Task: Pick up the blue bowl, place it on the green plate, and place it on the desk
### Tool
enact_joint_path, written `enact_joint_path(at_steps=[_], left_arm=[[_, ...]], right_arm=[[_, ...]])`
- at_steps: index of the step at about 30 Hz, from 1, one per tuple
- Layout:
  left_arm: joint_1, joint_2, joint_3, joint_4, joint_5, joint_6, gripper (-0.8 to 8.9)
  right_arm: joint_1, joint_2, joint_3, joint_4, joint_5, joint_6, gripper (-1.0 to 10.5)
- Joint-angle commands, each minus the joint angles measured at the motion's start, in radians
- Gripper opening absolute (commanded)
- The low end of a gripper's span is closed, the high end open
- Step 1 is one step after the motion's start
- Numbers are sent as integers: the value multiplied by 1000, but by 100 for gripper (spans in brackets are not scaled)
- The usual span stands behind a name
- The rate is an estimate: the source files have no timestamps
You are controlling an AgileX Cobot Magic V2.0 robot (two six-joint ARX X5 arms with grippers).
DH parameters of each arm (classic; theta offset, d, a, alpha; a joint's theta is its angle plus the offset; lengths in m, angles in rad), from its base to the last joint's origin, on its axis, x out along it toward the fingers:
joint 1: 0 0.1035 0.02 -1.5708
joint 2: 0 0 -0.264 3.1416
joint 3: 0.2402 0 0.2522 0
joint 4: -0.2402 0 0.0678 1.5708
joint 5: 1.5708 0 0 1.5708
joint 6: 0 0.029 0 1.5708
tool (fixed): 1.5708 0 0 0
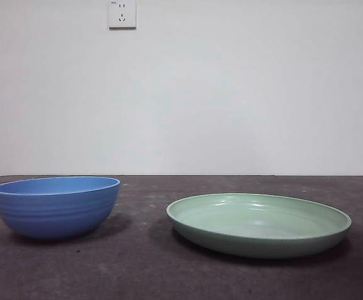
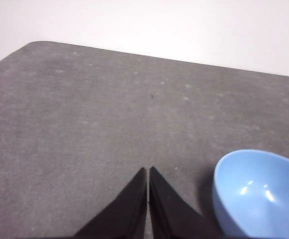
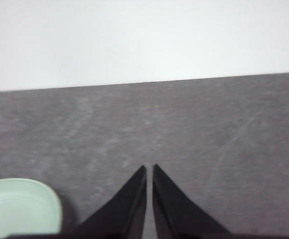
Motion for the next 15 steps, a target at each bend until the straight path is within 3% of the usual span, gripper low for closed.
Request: enact_joint_path(at_steps=[1,10,15], left_arm=[[-4,26,57,23,1,-39,9],[-4,235,283,10,26,-49,9],[-4,396,476,-27,74,-49,9]], right_arm=[[6,0,31,11,-32,105,16],[11,62,229,-67,-69,174,15],[12,175,366,-132,-171,177,15]])
